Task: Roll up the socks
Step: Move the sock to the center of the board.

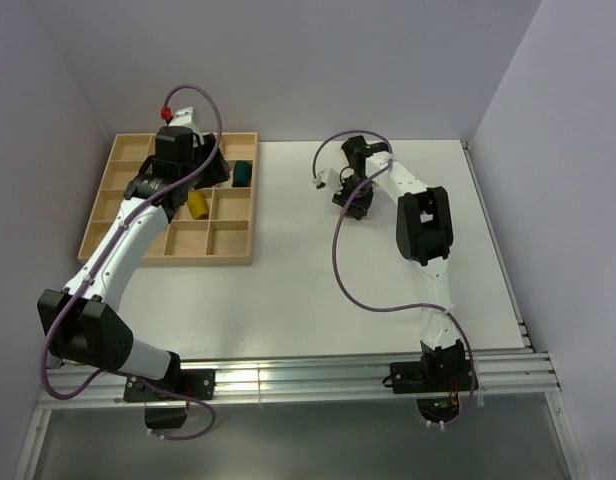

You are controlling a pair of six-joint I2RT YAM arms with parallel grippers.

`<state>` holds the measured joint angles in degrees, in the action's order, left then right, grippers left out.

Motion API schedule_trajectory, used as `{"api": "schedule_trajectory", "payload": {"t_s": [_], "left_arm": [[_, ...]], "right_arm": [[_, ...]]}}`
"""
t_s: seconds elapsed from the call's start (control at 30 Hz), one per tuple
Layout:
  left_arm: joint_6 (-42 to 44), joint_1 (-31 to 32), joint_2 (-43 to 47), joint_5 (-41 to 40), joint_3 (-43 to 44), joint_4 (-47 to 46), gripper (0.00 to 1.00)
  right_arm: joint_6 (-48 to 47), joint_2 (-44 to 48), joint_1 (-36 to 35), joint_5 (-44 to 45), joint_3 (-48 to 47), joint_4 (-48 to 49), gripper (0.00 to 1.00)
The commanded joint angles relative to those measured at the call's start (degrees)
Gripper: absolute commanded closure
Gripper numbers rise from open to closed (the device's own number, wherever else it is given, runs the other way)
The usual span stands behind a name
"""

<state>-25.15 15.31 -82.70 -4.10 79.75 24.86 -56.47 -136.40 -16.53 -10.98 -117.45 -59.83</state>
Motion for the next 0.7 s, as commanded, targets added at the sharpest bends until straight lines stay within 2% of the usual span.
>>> {"api": "schedule_trajectory", "payload": {"t_s": [0.0, 0.07, 0.3, 0.33, 0.5, 0.67], "left_arm": [[0.8, 1.4, 0.4, 0.3, 2.3, -0.3, 0.43], [0.5, 3.1, 1.6, -1.8, 0.8, -1.5, 0.43], [-3.0, 8.4, 14.6, -3.7, -10.8, -12.0, 0.44], [-2.9, 10.2, 16.0, -4.0, -13.4, -13.3, 0.44], [-1.7, 16.7, 22.4, -5.0, -19.4, -17.6, 0.45], [0.3, 27.6, 22.2, -8.1, -28.0, -24.4, 0.45]], "right_arm": [[-1.3, -0.6, -0.3, -3.7, -1.2, -8.8, 0.67], [-2.1, 1.6, -0.3, -5.8, 1.9, -9.9, 0.69], [-9.6, 11.7, -0.8, -25.4, 11.0, -22.9, 0.69], [-10.3, 13.1, -1.0, -27.8, 14.9, -22.9, 0.68], [-12.3, 18.6, -4.6, -31.5, 25.9, -23.0, 0.68], [-11.4, 19.9, -6.6, -35.9, 32.2, -21.5, 0.69]]}}
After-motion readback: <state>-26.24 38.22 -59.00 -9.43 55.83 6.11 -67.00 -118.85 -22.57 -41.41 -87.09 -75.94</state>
